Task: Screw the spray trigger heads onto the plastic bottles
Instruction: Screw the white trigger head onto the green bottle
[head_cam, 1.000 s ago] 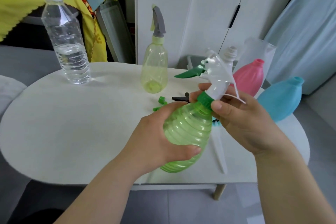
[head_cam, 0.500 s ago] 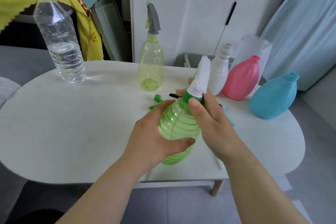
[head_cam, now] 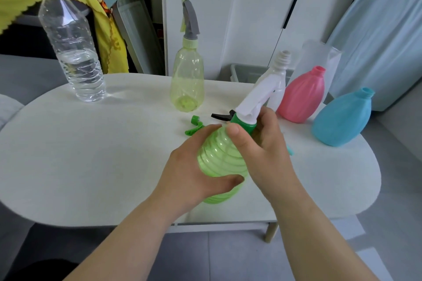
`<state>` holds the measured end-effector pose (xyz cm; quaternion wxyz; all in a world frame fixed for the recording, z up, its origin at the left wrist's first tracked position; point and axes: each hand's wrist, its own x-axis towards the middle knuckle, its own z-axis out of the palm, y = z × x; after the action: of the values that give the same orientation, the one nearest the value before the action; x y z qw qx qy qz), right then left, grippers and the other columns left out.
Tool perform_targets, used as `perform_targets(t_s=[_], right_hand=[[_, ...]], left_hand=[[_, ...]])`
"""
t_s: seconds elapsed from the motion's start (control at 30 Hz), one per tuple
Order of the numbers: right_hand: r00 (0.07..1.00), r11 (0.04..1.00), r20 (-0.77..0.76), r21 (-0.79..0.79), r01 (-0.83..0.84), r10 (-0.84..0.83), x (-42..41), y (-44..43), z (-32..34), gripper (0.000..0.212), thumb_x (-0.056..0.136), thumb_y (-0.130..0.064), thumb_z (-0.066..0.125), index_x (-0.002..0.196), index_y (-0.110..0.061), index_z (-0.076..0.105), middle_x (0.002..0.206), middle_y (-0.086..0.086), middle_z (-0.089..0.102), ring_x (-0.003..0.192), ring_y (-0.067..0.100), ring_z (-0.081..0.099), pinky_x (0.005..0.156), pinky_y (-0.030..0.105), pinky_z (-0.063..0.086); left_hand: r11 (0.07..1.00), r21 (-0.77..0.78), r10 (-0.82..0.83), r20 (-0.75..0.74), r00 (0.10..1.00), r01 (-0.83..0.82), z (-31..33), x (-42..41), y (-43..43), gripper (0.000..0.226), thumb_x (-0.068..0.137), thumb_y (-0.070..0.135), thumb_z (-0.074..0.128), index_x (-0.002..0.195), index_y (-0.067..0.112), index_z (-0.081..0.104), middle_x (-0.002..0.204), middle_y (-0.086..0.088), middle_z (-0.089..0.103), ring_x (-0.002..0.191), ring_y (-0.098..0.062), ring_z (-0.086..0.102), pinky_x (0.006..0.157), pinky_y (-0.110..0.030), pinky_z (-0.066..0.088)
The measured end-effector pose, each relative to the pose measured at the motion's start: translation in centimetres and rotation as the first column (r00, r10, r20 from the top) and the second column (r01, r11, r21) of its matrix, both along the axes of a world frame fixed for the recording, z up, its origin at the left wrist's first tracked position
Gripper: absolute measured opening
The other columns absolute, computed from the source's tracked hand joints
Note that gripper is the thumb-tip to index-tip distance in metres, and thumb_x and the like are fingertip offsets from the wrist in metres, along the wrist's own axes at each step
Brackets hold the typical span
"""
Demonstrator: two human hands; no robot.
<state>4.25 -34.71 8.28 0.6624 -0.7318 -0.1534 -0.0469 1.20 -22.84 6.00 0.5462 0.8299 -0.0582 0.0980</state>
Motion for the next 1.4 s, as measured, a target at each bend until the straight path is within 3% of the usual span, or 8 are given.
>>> perform_targets(t_s=[0.13, 0.23, 0.37, 0.63, 0.83, 0.97, 1.23, 1.4], right_hand=[[0.979, 0.976, -0.016, 0.076, -0.204, 0.206, -0.1, -0.7, 0.3, 0.017, 0.078, -0.03, 0.049, 0.087, -0.039, 0.061, 0.084, -0.03, 0.066, 0.087, -0.011, 0.058, 0.074, 0.006, 0.044], [0.994, 0.99, -0.041, 0.104, -0.098, 0.103, 0.0, -0.7, 0.3, 0.01, 0.077, -0.024, 0.061, 0.077, -0.034, 0.062, 0.074, -0.022, 0.068, 0.075, -0.008, 0.06, 0.071, 0.012, 0.047], [0.97, 0.97, -0.001, 0.033, 0.243, -0.243, -0.1, 0.5, -0.3, 0.037, 0.062, -0.019, 0.078, 0.073, -0.029, 0.043, 0.07, -0.015, 0.051, 0.06, -0.013, 0.051, 0.057, 0.004, 0.04], [0.995, 0.987, -0.073, 0.146, -0.061, 0.072, -0.3, 0.3, -0.2, 0.021, 0.072, -0.025, 0.054, 0.09, -0.035, 0.059, 0.089, -0.016, 0.066, 0.088, -0.003, 0.06, 0.077, 0.013, 0.047], [0.977, 0.977, -0.072, 0.068, 0.203, -0.198, -0.4, 0.6, -0.5, 0.032, 0.065, -0.024, 0.076, 0.079, -0.032, 0.048, 0.081, -0.013, 0.057, 0.072, -0.007, 0.055, 0.063, 0.006, 0.044], [0.988, 0.987, -0.152, 0.159, 0.028, -0.003, -0.4, 0.5, -0.4, 0.031, 0.067, -0.036, 0.064, 0.094, -0.04, 0.049, 0.106, -0.016, 0.059, 0.095, -0.005, 0.057, 0.074, 0.005, 0.045], [0.994, 0.99, -0.106, 0.141, 0.015, 0.0, -0.2, 0.0, 0.0, 0.019, 0.071, -0.015, 0.071, 0.085, -0.027, 0.065, 0.079, -0.01, 0.068, 0.075, 0.002, 0.063, 0.072, 0.017, 0.05], [0.98, 0.966, -0.091, 0.204, -0.157, 0.178, 0.1, -1.1, 0.7, 0.022, 0.063, -0.015, 0.067, 0.084, -0.023, 0.067, 0.08, -0.01, 0.072, 0.081, 0.005, 0.065, 0.074, 0.019, 0.053]], left_hand=[[0.997, -0.074, -0.007, -0.026, 1.0, 0.005, -0.1, 0.2, 0.4, 0.065, 0.031, 0.053, 0.066, 0.082, 0.076, 0.034, 0.088, 0.056, 0.047, 0.083, 0.023, 0.05, 0.065, 0.005, 0.037], [0.996, -0.089, -0.016, -0.02, 1.0, 0.014, -0.2, 0.1, 0.4, 0.065, 0.031, 0.053, 0.067, 0.083, 0.075, 0.036, 0.088, 0.054, 0.049, 0.084, 0.022, 0.051, 0.065, 0.004, 0.038], [0.999, -0.037, 0.025, 0.021, 0.999, -0.025, -0.5, -0.1, -0.2, 0.069, 0.037, 0.043, 0.074, 0.082, 0.076, 0.034, 0.084, 0.058, 0.046, 0.079, 0.026, 0.049, 0.063, 0.006, 0.035], [0.996, -0.059, 0.065, 0.029, 0.997, -0.064, -0.7, 0.0, 0.2, 0.066, 0.038, 0.04, 0.077, 0.083, 0.069, 0.038, 0.083, 0.057, 0.045, 0.08, 0.027, 0.047, 0.065, 0.007, 0.035], [0.996, -0.06, 0.069, 0.033, 0.997, -0.066, -0.8, -0.1, -0.1, 0.066, 0.037, 0.041, 0.078, 0.082, 0.068, 0.037, 0.08, 0.06, 0.043, 0.078, 0.03, 0.045, 0.063, 0.008, 0.033], [0.995, -0.1, 0.025, -0.005, 1.0, -0.025, -1.0, 0.2, 0.7, 0.068, 0.04, 0.039, 0.083, 0.085, 0.066, 0.04, 0.084, 0.056, 0.048, 0.081, 0.025, 0.049, 0.063, 0.006, 0.036], [0.993, -0.092, 0.075, 0.006, 0.997, -0.075, -1.0, -0.4, 0.1, 0.067, 0.036, 0.041, 0.078, 0.085, 0.063, 0.039, 0.078, 0.037, 0.058, 0.079, 0.026, 0.048, 0.062, 0.006, 0.036], [0.999, -0.052, 0.003, -0.012, 1.0, -0.004, -0.6, -0.6, 0.0, 0.077, 0.033, 0.047, 0.077, 0.091, 0.068, 0.031, 0.097, 0.035, 0.047, 0.087, 0.029, 0.041, 0.067, 0.006, 0.034]])
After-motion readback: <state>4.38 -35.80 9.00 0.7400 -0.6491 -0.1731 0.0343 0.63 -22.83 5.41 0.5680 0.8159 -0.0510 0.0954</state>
